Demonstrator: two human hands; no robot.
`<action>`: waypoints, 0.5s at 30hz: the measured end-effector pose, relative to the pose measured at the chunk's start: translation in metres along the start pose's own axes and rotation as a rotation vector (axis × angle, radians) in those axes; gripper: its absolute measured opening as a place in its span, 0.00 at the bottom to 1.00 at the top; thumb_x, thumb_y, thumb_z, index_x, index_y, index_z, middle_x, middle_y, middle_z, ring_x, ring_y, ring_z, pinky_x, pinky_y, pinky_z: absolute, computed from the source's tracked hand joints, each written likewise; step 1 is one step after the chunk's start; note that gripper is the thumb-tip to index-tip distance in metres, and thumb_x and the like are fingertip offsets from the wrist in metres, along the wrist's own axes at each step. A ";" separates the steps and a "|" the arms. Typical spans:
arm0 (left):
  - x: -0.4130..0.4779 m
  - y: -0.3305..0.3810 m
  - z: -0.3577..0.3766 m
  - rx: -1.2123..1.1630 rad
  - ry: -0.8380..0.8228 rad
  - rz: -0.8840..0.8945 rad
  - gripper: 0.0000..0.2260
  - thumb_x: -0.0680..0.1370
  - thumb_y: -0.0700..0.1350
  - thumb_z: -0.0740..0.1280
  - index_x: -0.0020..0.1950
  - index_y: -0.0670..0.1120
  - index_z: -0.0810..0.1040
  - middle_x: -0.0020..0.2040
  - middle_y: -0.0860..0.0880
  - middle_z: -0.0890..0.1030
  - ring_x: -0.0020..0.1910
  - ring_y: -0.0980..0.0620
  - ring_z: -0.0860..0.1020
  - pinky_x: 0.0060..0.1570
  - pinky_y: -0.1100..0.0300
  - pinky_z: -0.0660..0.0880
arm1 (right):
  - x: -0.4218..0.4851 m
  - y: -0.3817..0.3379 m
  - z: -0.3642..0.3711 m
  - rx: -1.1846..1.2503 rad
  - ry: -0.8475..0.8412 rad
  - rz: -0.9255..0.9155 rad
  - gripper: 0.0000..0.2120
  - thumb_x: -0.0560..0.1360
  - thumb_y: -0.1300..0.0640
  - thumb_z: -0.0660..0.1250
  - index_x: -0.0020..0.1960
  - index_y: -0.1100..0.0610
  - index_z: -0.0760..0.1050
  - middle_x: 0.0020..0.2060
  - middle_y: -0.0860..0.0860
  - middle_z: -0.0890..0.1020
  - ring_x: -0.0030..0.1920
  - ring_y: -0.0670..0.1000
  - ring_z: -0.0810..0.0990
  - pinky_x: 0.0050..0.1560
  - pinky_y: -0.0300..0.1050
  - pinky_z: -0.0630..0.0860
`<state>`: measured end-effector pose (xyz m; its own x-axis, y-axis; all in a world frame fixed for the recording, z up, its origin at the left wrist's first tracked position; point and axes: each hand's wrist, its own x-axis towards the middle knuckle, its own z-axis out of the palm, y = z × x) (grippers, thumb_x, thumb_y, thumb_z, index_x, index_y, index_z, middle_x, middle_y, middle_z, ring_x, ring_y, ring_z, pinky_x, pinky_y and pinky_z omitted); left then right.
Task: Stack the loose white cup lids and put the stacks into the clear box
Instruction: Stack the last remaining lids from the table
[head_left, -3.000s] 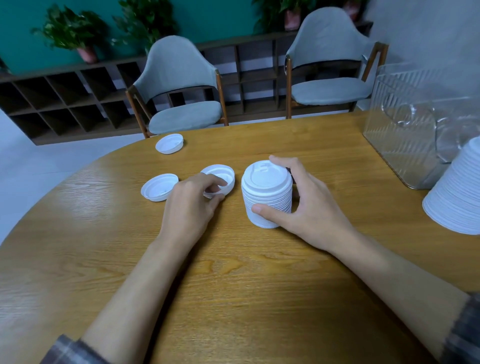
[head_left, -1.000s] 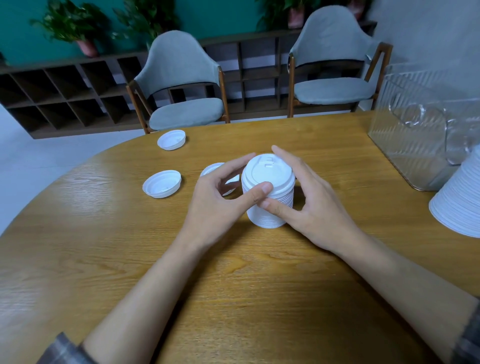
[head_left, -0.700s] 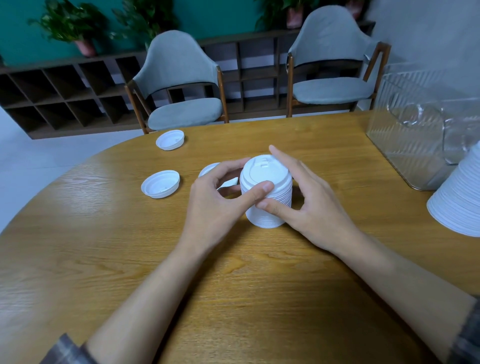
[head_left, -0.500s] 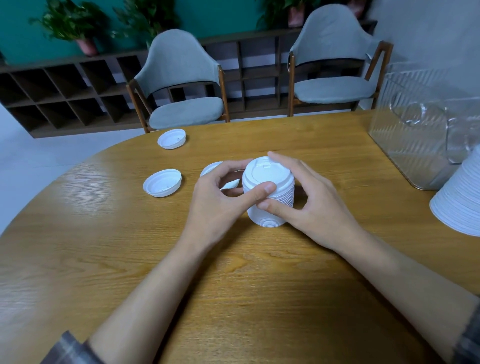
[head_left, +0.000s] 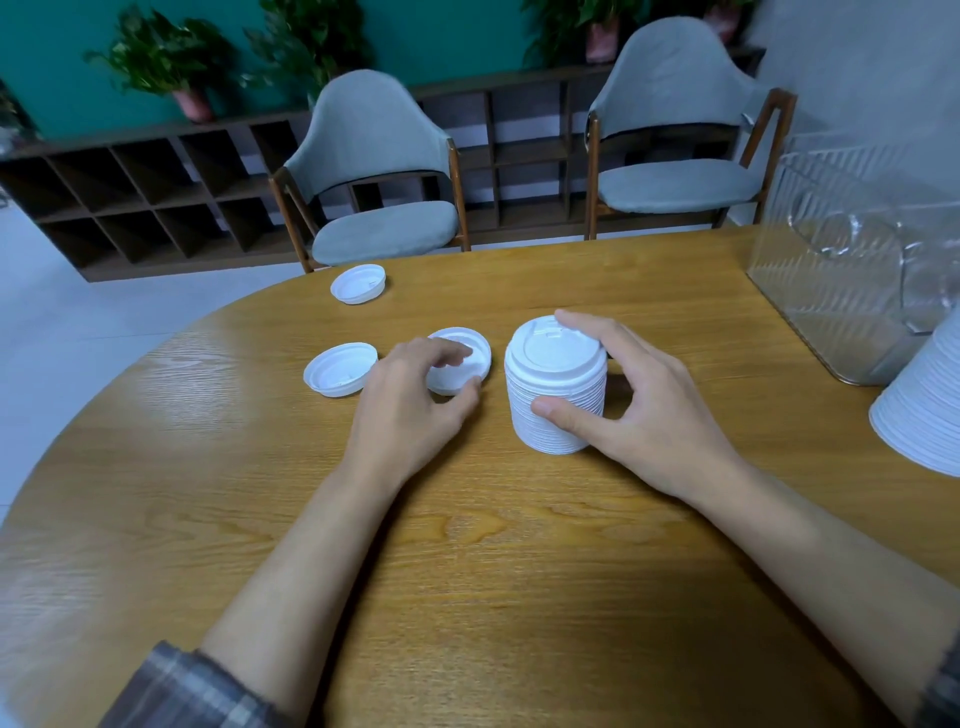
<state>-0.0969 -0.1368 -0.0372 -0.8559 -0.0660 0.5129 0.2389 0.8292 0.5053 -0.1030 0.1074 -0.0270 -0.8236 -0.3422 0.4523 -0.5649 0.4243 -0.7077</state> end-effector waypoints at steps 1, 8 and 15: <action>0.000 0.000 -0.001 0.039 -0.030 0.011 0.11 0.75 0.45 0.77 0.57 0.48 0.85 0.53 0.55 0.86 0.55 0.51 0.82 0.57 0.52 0.78 | 0.000 -0.001 0.000 0.001 0.002 -0.001 0.34 0.71 0.39 0.76 0.74 0.45 0.72 0.67 0.36 0.77 0.67 0.31 0.71 0.63 0.23 0.63; 0.000 0.003 -0.003 0.118 -0.051 0.104 0.11 0.76 0.37 0.76 0.56 0.48 0.87 0.49 0.53 0.87 0.49 0.54 0.84 0.50 0.56 0.78 | -0.001 0.000 -0.002 0.006 -0.001 0.007 0.34 0.72 0.38 0.75 0.75 0.44 0.71 0.66 0.35 0.76 0.66 0.30 0.71 0.62 0.22 0.62; 0.004 0.001 -0.001 0.005 0.027 0.081 0.13 0.74 0.39 0.79 0.58 0.48 0.85 0.44 0.54 0.82 0.43 0.55 0.78 0.49 0.50 0.79 | -0.001 0.000 -0.002 -0.002 -0.002 0.015 0.34 0.72 0.39 0.76 0.75 0.43 0.71 0.67 0.36 0.76 0.66 0.29 0.70 0.61 0.22 0.62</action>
<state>-0.0994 -0.1363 -0.0344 -0.8210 -0.0134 0.5708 0.3045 0.8354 0.4576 -0.1026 0.1095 -0.0258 -0.8319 -0.3371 0.4408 -0.5527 0.4308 -0.7134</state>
